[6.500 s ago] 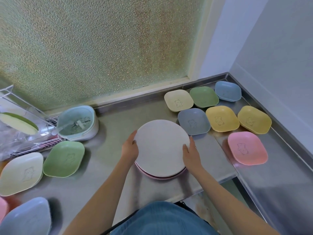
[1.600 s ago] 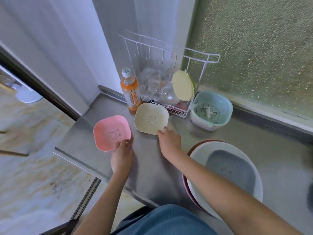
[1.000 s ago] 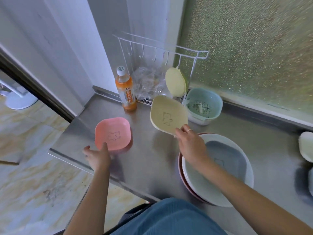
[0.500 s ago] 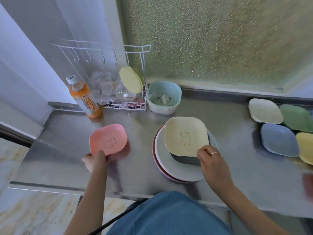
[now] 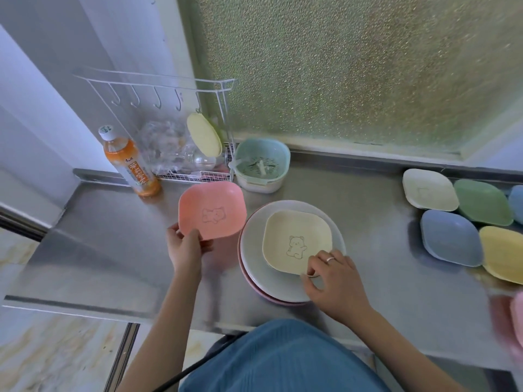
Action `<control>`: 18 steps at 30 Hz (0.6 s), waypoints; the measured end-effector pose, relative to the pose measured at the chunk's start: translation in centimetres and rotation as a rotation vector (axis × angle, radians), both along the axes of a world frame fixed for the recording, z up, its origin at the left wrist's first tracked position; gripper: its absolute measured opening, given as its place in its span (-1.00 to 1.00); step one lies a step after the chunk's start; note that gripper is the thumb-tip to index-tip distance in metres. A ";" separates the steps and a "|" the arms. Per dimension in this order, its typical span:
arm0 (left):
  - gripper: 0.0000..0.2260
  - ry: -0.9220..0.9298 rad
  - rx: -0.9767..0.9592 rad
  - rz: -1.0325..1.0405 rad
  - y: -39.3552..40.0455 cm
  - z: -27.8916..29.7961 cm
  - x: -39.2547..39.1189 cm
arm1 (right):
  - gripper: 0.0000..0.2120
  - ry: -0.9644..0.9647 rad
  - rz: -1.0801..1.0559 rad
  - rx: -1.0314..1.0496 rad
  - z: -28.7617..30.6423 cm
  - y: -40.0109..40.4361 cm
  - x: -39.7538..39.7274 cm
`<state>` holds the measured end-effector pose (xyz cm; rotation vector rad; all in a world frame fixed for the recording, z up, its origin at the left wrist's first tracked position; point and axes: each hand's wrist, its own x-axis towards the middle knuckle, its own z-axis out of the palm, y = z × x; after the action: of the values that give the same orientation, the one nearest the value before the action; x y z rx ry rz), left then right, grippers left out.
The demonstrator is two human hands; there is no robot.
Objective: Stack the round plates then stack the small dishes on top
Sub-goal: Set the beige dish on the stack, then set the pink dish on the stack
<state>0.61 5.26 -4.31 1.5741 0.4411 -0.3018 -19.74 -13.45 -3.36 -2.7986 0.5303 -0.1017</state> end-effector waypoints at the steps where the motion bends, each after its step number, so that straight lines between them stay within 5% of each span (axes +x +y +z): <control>1: -0.68 -0.011 0.002 -0.018 -0.5 0.2 -0.4 | -0.72 -0.033 -0.022 0.004 0.2 -0.2 0.2; 4: -0.72 -0.017 -0.012 -0.053 -1.6 0.5 -1.6 | -0.60 -0.117 -0.126 -0.043 0.0 -1.0 1.3; 12: -0.72 -0.020 -0.020 -0.125 -3.2 1.0 -3.1 | -0.24 0.290 0.014 0.033 -2.6 -1.3 3.8; 15: -0.70 -0.053 -0.039 -0.155 -3.6 1.6 -3.2 | -0.32 0.095 -0.047 0.097 -1.3 -1.4 3.9; 18: -0.71 -0.088 -0.066 -0.228 -4.7 2.6 -3.8 | -0.43 -0.218 -0.229 0.379 1.2 -0.7 4.7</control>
<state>-3.15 0.58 -1.68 1.5683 0.1809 -0.4155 -15.06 -14.13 -2.20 -2.3186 0.7277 -0.3147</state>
